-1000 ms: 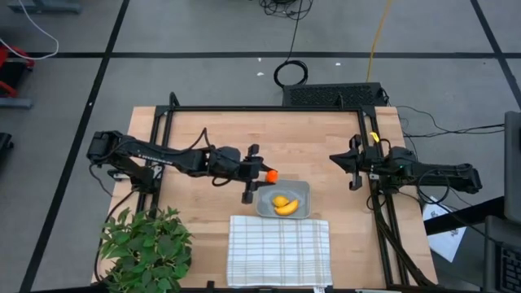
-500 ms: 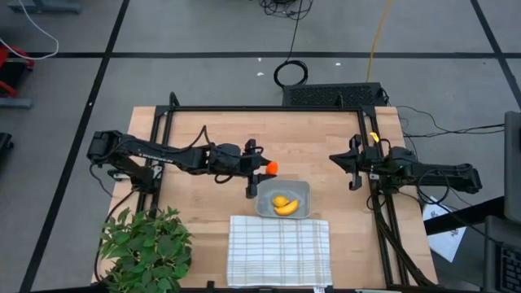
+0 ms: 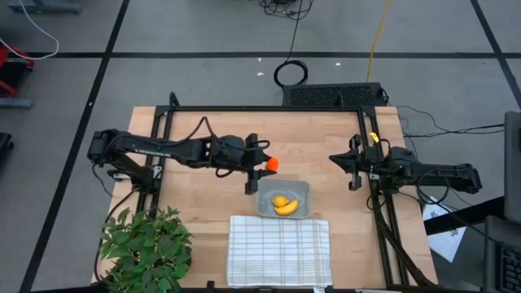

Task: Pick and placing Produce into tupperware
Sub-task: Put the orange carrot into the bin

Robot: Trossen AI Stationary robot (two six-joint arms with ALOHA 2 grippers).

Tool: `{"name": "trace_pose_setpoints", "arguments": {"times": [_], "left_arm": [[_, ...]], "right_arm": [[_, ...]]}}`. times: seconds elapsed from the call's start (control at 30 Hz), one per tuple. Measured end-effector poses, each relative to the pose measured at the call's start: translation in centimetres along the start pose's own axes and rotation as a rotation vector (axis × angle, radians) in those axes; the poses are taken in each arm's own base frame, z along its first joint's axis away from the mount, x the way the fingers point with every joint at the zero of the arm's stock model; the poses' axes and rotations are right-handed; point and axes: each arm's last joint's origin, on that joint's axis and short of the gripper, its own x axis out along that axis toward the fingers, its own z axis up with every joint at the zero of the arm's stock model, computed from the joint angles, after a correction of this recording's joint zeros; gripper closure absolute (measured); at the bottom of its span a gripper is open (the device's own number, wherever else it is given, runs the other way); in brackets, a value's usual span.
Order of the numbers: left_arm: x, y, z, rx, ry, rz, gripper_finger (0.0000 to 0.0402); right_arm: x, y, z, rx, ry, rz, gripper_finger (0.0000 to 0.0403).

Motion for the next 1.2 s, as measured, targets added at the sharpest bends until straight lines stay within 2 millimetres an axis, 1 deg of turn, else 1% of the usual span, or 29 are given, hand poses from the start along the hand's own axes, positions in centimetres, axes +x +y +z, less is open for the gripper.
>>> {"name": "trace_pose_setpoints", "arguments": {"times": [0.23,0.4,0.6,0.97,1.1,1.2], "left_arm": [[-0.1,-0.1,-0.1,-0.002,0.026,-0.024,0.0243],[0.8,-0.1,-0.6,-0.005,0.048,-0.026,0.0243],[2.9,-0.2,-1.1,-0.003,0.114,-0.037,0.0243],[7.2,-1.6,-2.4,0.048,0.356,-0.071,0.0243],[8.9,-2.3,-3.2,0.060,0.428,-0.111,0.0243],[10.0,-2.9,-4.5,0.095,0.505,-0.146,0.0243]], "right_arm": [[0.0,0.0,0.0,-0.013,0.000,-0.001,0.0403],[0.0,0.0,0.0,-0.022,-0.005,0.000,0.0403],[0.0,0.0,0.2,-0.022,-0.016,0.000,0.0403],[0.0,0.0,0.1,-0.022,-0.008,0.000,0.0403],[0.0,0.0,0.1,-0.022,-0.008,0.000,0.0403],[0.0,0.0,0.0,-0.022,-0.005,0.000,0.0403]]}}
